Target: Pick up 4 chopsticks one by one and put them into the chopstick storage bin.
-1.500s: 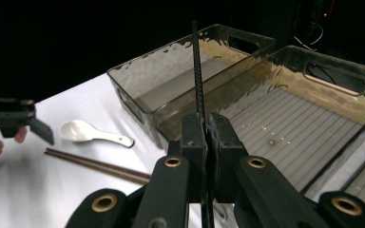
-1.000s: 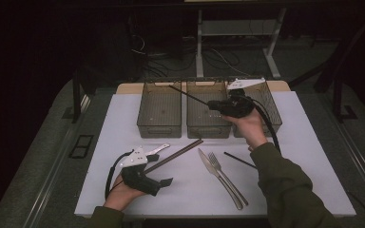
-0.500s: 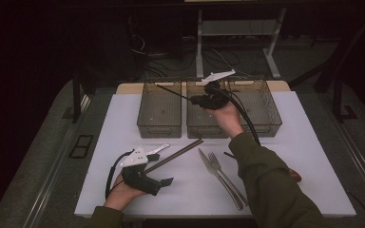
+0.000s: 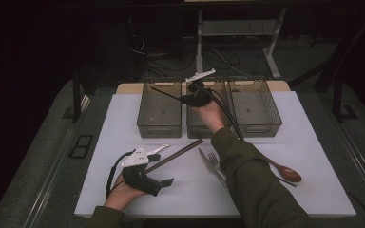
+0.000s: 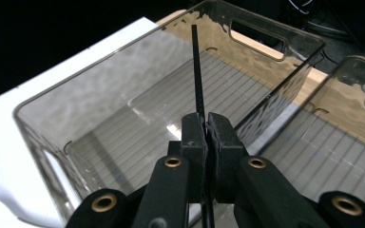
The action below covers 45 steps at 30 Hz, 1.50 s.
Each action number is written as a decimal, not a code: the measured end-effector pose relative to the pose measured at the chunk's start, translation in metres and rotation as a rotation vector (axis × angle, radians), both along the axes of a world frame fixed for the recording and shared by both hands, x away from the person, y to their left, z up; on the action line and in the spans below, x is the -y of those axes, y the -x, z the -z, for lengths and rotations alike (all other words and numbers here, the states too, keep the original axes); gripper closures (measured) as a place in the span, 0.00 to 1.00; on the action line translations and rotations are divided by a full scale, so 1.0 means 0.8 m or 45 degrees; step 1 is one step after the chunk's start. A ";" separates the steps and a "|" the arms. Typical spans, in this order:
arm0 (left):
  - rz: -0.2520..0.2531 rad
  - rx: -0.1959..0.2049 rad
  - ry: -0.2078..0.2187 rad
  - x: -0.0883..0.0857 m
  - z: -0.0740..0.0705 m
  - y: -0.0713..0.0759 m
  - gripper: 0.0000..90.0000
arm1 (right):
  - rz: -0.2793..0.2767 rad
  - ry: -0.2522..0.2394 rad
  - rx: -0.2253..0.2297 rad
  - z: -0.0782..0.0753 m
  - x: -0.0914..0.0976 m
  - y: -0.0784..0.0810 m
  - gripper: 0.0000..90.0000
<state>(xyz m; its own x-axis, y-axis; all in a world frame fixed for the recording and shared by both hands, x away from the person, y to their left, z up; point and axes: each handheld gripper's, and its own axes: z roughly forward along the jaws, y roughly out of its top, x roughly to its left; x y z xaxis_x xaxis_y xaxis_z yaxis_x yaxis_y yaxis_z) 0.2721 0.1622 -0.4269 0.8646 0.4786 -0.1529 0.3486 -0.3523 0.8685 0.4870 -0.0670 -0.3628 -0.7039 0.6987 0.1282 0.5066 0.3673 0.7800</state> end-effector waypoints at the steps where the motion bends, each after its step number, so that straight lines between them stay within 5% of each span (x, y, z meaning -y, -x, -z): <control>1: 0.001 0.001 0.000 0.000 0.000 0.000 0.00 | 0.003 0.005 -0.010 0.002 -0.004 -0.001 0.95; 19: 0.006 -0.003 0.007 0.002 0.000 -0.002 0.00 | 0.018 0.120 -0.047 0.020 -0.045 -0.010 0.94; 34: -0.001 -0.009 0.009 0.001 0.001 -0.002 0.00 | -0.018 -0.008 -0.070 -0.003 -0.021 -0.002 0.53; 45: -0.044 0.001 0.030 -0.001 0.000 -0.003 0.00 | -0.088 -0.087 -0.037 -0.028 0.033 0.030 0.42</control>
<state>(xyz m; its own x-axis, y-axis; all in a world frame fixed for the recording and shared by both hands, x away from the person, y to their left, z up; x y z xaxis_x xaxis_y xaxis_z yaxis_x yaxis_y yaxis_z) 0.2746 0.1631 -0.4268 0.8479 0.5042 -0.1638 0.3593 -0.3193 0.8769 0.4628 -0.0936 -0.3403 -0.7455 0.6375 0.1946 0.5044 0.3487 0.7899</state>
